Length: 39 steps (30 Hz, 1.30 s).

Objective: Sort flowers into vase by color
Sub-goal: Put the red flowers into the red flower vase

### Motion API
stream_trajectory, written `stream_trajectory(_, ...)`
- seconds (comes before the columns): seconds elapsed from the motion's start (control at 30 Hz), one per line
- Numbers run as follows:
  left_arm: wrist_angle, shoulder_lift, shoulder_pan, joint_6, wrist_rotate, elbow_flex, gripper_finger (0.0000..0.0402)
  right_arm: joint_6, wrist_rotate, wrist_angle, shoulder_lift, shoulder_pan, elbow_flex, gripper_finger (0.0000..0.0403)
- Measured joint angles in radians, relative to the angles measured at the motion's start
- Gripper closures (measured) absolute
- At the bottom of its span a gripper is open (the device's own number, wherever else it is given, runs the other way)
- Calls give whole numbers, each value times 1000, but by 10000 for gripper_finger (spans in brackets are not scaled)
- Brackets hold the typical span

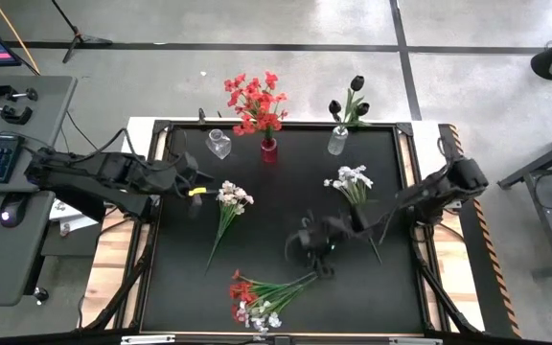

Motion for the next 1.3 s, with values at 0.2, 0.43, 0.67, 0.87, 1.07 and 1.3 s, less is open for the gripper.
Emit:
stream_trajectory(0.2, 2, 16, 0, 7, -1, 0, 170, -56, 84, 16, 144, 58, 88, 146)
stream_trajectory(0.43, 2, 13, 0, -19, -2, 0, 170, -116, 84, 27, 319, 76, 230, 146)
stream_trajectory(0.67, 2, 13, 0, -37, 70, 0, 170, -108, 61, 24, 429, 78, 324, 146)
stream_trajectory(0.87, -9, 13, 0, -19, 71, 0, 170, -104, 52, 1, 445, 95, 319, 146)
stream_trajectory(1.07, -22, 13, 0, 5, 70, 0, 170, -108, 89, -45, 445, 110, 307, 148)
stream_trajectory(1.3, -23, 13, 0, 7, 66, 0, 170, -107, 157, -59, 446, 84, 307, 193)
